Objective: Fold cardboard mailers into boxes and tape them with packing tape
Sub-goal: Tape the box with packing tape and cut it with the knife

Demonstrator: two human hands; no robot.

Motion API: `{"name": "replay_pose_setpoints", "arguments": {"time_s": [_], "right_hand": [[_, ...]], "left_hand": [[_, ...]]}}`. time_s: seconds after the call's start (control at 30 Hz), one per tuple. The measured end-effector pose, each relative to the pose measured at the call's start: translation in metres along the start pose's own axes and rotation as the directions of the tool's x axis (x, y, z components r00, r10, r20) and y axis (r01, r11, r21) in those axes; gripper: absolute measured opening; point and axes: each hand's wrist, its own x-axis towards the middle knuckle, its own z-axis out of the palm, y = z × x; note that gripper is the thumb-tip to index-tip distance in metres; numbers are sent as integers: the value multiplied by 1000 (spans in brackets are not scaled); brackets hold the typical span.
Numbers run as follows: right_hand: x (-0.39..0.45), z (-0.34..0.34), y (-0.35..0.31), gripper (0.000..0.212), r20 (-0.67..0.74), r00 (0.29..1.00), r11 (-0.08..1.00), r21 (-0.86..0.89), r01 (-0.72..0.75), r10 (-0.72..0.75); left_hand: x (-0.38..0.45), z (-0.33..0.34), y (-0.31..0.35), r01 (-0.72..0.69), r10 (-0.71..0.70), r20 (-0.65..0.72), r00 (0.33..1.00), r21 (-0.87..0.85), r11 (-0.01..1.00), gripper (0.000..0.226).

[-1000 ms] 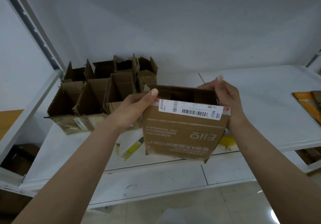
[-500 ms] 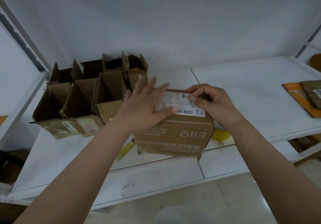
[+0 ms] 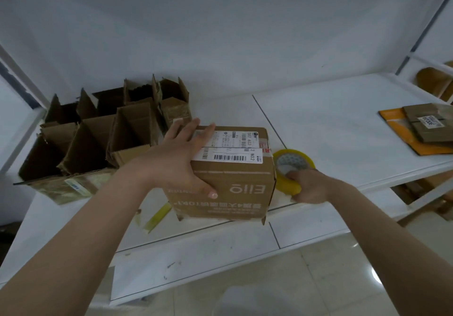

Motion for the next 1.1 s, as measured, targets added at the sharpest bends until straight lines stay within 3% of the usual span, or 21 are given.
{"name": "replay_pose_setpoints", "arguments": {"time_s": [0.07,0.13,0.37,0.47,0.53,0.67,0.83,0.9,0.97,1.1], "right_hand": [[4,13,3,57,-142,990,984,-172,-47,22],[1,14,5,45,-251,967,970,-225,-92,33],[-17,-14,12,48,-289,956,958,-286,-31,-55],[-45,-57,25,43,-333,943,988,-152,-39,-14],[-69,-85,35,15,-440,898,994,86,64,-20],[-110,-119,38,7,-509,860,775,559,296,38],[-141,-139,32,9,-573,820,636,627,449,-14],[-146,-145,23,22,-567,822,602,636,483,-61],[-147,-151,12,36,-551,827,573,645,506,-109],[-134,-167,-21,37,-507,825,549,627,552,-250]], "left_hand": [[0,1,0,-17,17,-25,1000,-4,1000,133],[-1,1,-1,-27,26,-55,998,-14,1000,130],[-9,-6,-3,-28,23,-130,991,-35,999,125],[-9,-15,2,-20,12,-182,983,-44,999,127],[-2,-22,14,-31,19,-232,973,-47,998,128],[24,-29,48,-69,61,-261,964,-21,997,125],[58,-11,79,-30,39,-142,989,67,997,126],[64,-6,80,-18,24,-90,996,65,998,126],[65,-4,79,-18,22,-72,997,51,999,127],[63,-2,78,-20,23,-83,996,35,999,131]]}}
